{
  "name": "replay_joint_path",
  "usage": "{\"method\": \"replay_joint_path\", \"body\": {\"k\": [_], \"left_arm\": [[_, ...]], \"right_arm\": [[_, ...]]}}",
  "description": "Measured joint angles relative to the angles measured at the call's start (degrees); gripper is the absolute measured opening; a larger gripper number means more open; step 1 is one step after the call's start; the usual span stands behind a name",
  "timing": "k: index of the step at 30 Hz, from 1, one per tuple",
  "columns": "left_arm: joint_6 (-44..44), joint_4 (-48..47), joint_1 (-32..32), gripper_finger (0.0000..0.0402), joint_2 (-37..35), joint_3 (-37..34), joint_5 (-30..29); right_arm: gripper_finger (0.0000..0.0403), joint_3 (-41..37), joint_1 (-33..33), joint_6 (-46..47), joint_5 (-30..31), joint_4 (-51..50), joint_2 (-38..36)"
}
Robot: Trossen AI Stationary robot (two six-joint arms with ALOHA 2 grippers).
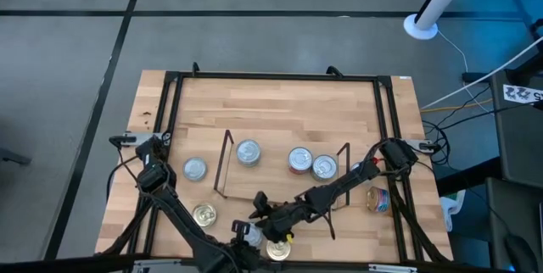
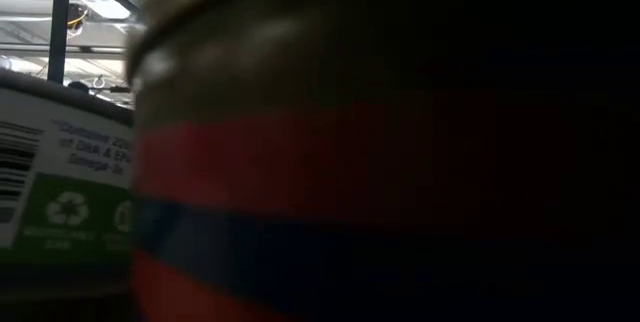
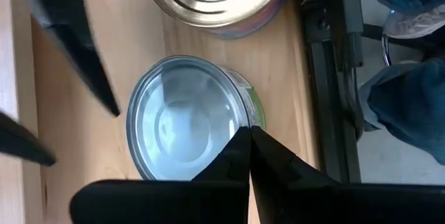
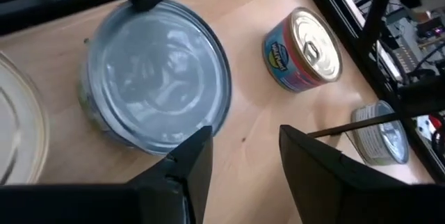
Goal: Stack canned seafood by type on shelf
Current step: Stack the green white tuna can on top of the green white tuna cans on the shelf
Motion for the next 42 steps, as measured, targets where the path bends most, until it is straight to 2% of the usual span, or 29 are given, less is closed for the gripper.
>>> {"method": "replay_joint_path", "body": {"k": [14,20,26,42], "left_arm": [[0.1,0.0,0.2,0.0,-0.1,0.4,-0.2],[0.8,-2.3,0.3,0.0,-0.2,3.2,-3.7],[1.6,-5.4,0.7,0.0,-0.3,4.1,-4.4],[11.0,-6.6,5.1,0.0,-0.3,4.1,-5.2]], "right_arm": [[0.0168,0.1,0.1,0.1,0.1,-2.7,1.6],[0.0168,0.2,0.1,0.1,-0.1,-2.9,1.9],[0.0168,0.1,0.1,0.0,-0.9,-3.8,1.9],[0.0168,0.0,0.2,0.3,-2.6,-4.5,2.1]]}}
